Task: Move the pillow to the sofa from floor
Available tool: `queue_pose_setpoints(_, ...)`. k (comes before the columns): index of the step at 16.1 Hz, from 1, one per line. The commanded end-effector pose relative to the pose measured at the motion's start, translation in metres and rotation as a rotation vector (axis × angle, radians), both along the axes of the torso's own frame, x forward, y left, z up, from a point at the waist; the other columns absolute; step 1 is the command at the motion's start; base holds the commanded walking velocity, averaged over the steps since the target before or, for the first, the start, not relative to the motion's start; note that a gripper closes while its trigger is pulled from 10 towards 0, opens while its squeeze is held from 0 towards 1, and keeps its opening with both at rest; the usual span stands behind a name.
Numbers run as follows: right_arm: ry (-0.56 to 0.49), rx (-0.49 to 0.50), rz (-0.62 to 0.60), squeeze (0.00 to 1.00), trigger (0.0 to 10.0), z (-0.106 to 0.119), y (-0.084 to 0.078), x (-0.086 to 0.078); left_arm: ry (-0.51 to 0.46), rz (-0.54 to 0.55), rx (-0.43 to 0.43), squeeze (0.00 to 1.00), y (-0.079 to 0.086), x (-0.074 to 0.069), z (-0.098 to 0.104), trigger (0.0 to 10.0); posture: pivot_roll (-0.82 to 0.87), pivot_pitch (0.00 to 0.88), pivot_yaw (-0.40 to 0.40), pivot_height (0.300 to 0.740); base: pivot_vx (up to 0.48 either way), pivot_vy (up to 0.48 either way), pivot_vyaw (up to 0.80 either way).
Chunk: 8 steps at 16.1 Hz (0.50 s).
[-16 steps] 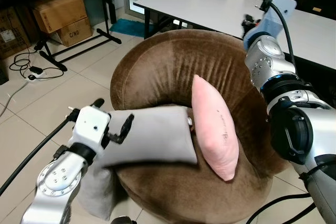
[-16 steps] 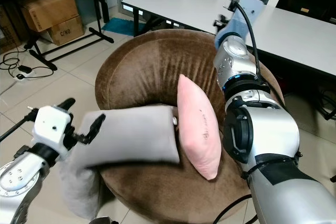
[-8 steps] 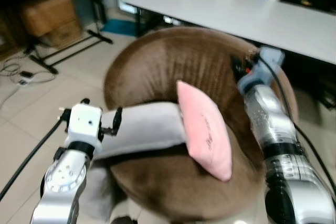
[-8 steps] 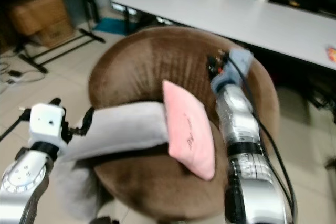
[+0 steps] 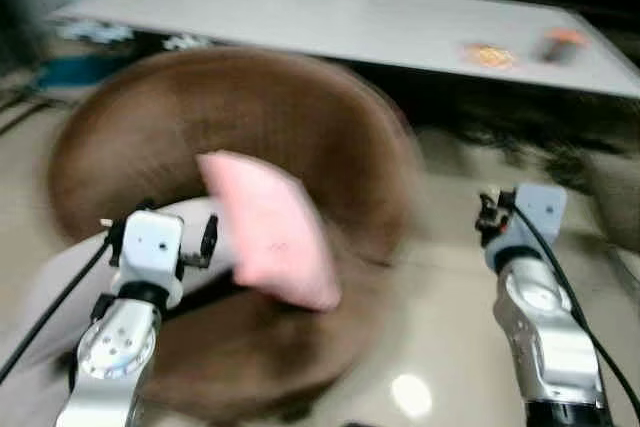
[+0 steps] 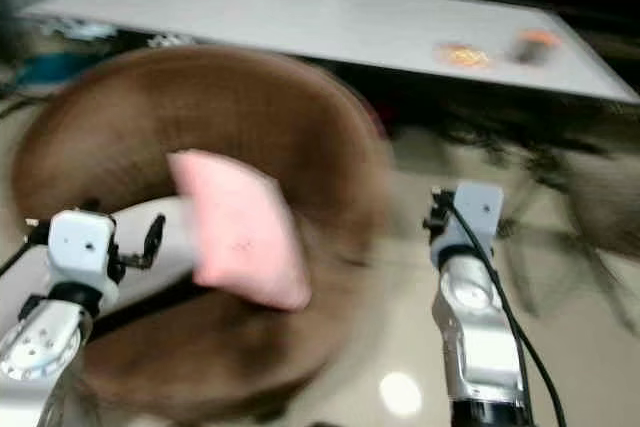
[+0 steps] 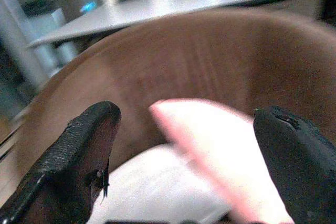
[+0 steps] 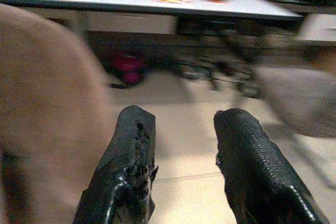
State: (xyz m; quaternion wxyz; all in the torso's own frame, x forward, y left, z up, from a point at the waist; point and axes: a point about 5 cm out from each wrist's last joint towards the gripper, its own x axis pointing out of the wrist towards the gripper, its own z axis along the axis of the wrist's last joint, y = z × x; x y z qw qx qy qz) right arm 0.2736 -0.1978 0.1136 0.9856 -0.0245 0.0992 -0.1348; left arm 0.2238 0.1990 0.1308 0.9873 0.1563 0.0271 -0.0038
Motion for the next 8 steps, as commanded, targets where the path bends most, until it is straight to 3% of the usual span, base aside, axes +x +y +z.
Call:
queue_pose_setpoints(1,0.021,-0.016,0.018,0.00,10.0,0.000,0.009,0.000,0.000,0.007,0.015,0.00,0.001,-0.002,-0.001,10.0,-0.01,0.000,-0.051,0.740,0.000,-0.480,-0.80)
queue_pose_setpoints(4,0.132,0.001,-0.036,0.00,10.0,-0.008,0.011,-0.013,0.005,-0.009,0.012,0.00,-0.002,-0.003,-0.006,10.0,-0.02,0.000,-0.034,0.740,0.000,-0.472,-0.80)
queue_pose_setpoints(7,0.140,0.020,-0.016,0.00,10.0,-0.008,0.015,-0.015,0.019,-0.017,0.000,0.00,-0.005,0.000,-0.009,10.0,-0.02,0.000,-0.028,0.740,0.000,0.000,-0.80)
queue_pose_setpoints(8,0.148,0.028,0.000,0.00,10.0,-0.008,0.017,-0.016,0.026,-0.019,-0.006,0.00,-0.005,0.000,-0.011,10.0,-0.02,0.000,-0.026,0.740,0.000,0.341,-0.80)
